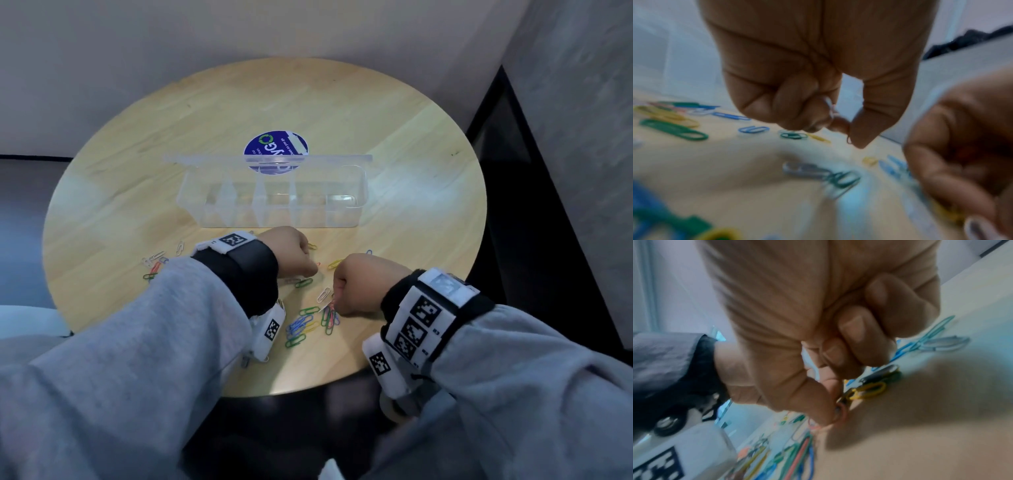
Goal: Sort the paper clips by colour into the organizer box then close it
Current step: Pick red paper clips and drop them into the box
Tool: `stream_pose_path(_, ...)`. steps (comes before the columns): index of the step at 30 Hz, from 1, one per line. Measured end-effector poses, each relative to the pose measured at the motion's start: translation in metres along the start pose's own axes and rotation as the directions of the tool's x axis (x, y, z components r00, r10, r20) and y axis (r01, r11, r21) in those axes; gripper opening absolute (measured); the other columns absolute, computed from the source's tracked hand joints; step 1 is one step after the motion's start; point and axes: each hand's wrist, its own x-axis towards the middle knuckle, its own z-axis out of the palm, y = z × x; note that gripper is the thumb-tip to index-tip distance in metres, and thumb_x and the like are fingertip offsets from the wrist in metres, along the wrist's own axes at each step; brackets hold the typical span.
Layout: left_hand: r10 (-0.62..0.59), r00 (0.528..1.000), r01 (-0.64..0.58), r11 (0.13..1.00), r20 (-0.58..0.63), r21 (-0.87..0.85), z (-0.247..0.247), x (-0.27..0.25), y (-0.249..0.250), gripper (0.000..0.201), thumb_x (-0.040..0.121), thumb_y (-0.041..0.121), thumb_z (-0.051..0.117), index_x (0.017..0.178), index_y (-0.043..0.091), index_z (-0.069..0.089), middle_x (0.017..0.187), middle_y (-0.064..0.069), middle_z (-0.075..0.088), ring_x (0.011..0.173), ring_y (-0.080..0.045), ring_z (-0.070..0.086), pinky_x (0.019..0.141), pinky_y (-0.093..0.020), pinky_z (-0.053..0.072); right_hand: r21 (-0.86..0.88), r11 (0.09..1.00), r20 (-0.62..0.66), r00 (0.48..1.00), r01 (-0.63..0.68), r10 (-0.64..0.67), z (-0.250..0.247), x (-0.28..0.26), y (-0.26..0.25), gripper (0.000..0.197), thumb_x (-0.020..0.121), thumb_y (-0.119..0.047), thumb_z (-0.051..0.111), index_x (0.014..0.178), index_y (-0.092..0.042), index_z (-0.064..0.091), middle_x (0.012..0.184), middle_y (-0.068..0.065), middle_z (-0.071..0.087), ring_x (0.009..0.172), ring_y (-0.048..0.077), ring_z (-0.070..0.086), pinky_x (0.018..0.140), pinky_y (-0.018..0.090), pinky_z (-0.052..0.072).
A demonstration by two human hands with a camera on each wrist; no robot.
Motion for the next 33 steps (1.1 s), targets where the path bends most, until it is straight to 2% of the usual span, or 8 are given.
stream_pose_path(4, 0.032, 0.994, 0.006, 0.944, 0.109, -0.329, -0.009, -0.005, -0.009, 0.03, 0.072, 0.013, 0.067, 0.054, 0.019, 0.045, 0.064, -0.003, 0.055, 0.061, -0.02, 0.042, 0.062, -0.028, 0.037, 0.233, 0.971, 0.066, 0.997, -0.045, 0.031, -0.013, -0.004, 0.009, 0.006, 0.075, -0.016, 0.062, 0.069, -0.014, 0.061, 0.066, 0.003, 0.059, 0.06, 0.018, 0.05, 0.057, 0.025, 0.04)
stream_pose_path(8, 0.084, 0.986, 0.024, 0.776, 0.142, -0.63, -0.01, -0.011, -0.017, 0.035, 0.076, -0.006, 0.057, 0.053, 0.015, 0.042, 0.05, -0.002, 0.05, 0.054, -0.017, 0.038, 0.046, -0.019, 0.032, 0.462, 0.885, 0.12, 0.993, -0.049, -0.007, -0.017, -0.005, 0.014, 0.01, 0.077, -0.003, 0.055, 0.071, -0.011, 0.056, 0.066, 0.011, 0.06, 0.055, 0.02, 0.05, 0.051, 0.025, 0.042)
stream_pose_path(13, 0.052, 0.983, 0.108, 0.607, 0.175, -0.787, -0.014, -0.012, -0.017, 0.035, 0.084, -0.013, 0.031, 0.073, 0.011, 0.054, 0.061, -0.003, 0.041, 0.037, -0.006, 0.038, 0.035, -0.011, 0.027, 0.627, 0.769, 0.224, 0.974, -0.128, -0.021, -0.012, -0.001, 0.016, 0.029, 0.083, 0.007, 0.037, 0.073, -0.009, 0.06, 0.052, 0.006, 0.05, 0.049, 0.019, 0.044, 0.048, 0.027, 0.044)
stream_pose_path(19, 0.028, 0.968, 0.204, 0.489, 0.249, -0.848, -0.019, -0.013, -0.024, 0.033, 0.085, -0.003, 0.026, 0.065, 0.009, 0.05, 0.057, -0.001, 0.037, 0.035, -0.006, 0.037, 0.035, -0.011, 0.027, 0.633, 0.756, 0.282, 0.959, -0.168, -0.023, -0.01, -0.004, 0.008, 0.018, 0.084, 0.0, 0.042, 0.069, -0.007, 0.049, 0.065, 0.015, 0.049, 0.056, 0.025, 0.047, 0.048, 0.029, 0.04)
stream_pose_path(21, 0.026, 0.959, 0.234, 0.491, 0.283, -0.839, -0.019, -0.014, -0.024, 0.032, 0.084, -0.001, 0.024, 0.062, 0.009, 0.046, 0.057, -0.002, 0.038, 0.035, -0.007, 0.039, 0.034, -0.011, 0.029, 0.556, 0.824, 0.247, 0.968, -0.107, -0.041, -0.009, -0.006, 0.008, 0.016, 0.083, -0.013, 0.057, 0.069, -0.012, 0.05, 0.068, 0.012, 0.056, 0.061, 0.025, 0.048, 0.054, 0.032, 0.042)
stream_pose_path(24, 0.035, 0.948, 0.26, 0.489, 0.317, -0.832, -0.02, -0.016, -0.024, 0.029, 0.083, 0.005, 0.028, 0.061, 0.009, 0.047, 0.061, -0.004, 0.047, 0.037, -0.009, 0.044, 0.034, -0.013, 0.032, 0.175, 0.984, 0.112, 0.993, 0.014, -0.034, -0.006, -0.013, 0.003, 0.023, 0.074, -0.033, 0.069, 0.066, -0.023, 0.05, 0.067, -0.003, 0.059, 0.063, 0.017, 0.052, 0.063, 0.03, 0.047)
stream_pose_path(30, 0.003, 0.962, 0.222, 0.575, 0.272, -0.788, -0.023, -0.019, -0.02, 0.039, 0.092, 0.024, 0.039, 0.058, 0.01, 0.049, 0.049, 0.002, 0.044, 0.034, -0.007, 0.038, 0.035, -0.015, 0.025, -0.013, 1.0, 0.019, 1.0, 0.009, -0.009, 0.0, -0.018, -0.009, 0.031, 0.072, -0.041, 0.074, 0.088, -0.018, 0.06, 0.089, -0.004, 0.061, 0.079, 0.017, 0.055, 0.057, 0.023, 0.039)
stream_pose_path(33, -0.021, 0.97, 0.2, 0.636, 0.243, -0.745, -0.023, -0.021, -0.018, 0.037, 0.093, 0.022, 0.041, 0.059, 0.012, 0.05, 0.047, 0.005, 0.04, 0.034, -0.005, 0.034, 0.036, -0.015, 0.022, -0.052, 0.999, -0.014, 1.0, 0.011, -0.012, 0.003, -0.014, -0.013, 0.029, 0.076, -0.034, 0.072, 0.095, -0.015, 0.063, 0.097, 0.0, 0.065, 0.085, 0.02, 0.058, 0.066, 0.025, 0.043)
